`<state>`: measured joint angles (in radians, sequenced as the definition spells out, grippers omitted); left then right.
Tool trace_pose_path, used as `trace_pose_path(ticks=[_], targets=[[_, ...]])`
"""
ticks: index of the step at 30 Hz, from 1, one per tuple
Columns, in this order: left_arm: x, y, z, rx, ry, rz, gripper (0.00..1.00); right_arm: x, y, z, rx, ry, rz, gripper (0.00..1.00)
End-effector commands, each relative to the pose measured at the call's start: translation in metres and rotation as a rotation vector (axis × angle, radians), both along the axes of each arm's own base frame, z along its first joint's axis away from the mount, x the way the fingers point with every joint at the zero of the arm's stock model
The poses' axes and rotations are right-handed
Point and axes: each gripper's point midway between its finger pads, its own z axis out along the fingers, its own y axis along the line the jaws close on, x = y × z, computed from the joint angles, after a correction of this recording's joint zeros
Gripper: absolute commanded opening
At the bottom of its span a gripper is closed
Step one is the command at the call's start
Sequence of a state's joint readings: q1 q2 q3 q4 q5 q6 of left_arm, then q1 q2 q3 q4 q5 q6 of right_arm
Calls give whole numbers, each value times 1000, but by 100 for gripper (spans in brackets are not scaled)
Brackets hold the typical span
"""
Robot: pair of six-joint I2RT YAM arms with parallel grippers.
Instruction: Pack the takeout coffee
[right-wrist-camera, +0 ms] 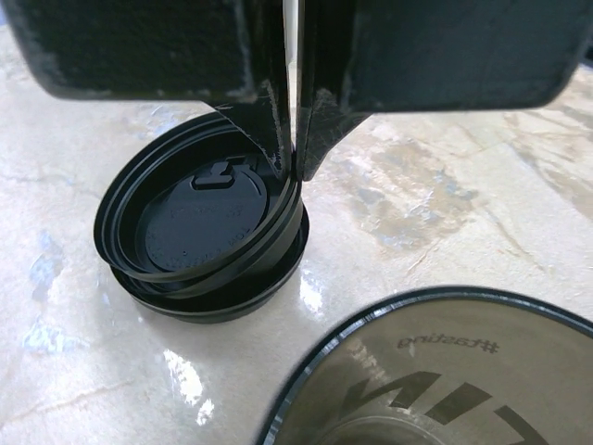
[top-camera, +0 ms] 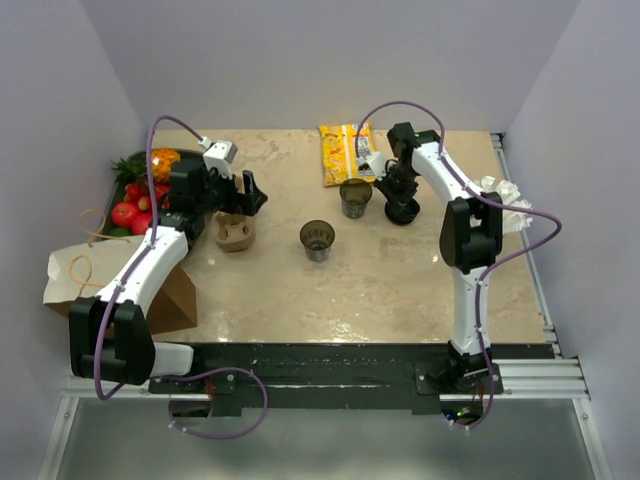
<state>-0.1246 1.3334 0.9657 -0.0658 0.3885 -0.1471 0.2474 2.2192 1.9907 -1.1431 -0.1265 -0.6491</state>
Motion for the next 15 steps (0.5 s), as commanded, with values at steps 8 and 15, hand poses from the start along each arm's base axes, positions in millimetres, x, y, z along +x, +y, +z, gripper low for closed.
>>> trace_pose_path(ticks=[8, 15], targets=[[0, -6, 10, -37, -35, -22, 96, 5, 14, 30, 98, -17, -232, 0], [0, -7, 12, -39, -40, -28, 96, 2, 13, 39, 107, -28, -181, 21]])
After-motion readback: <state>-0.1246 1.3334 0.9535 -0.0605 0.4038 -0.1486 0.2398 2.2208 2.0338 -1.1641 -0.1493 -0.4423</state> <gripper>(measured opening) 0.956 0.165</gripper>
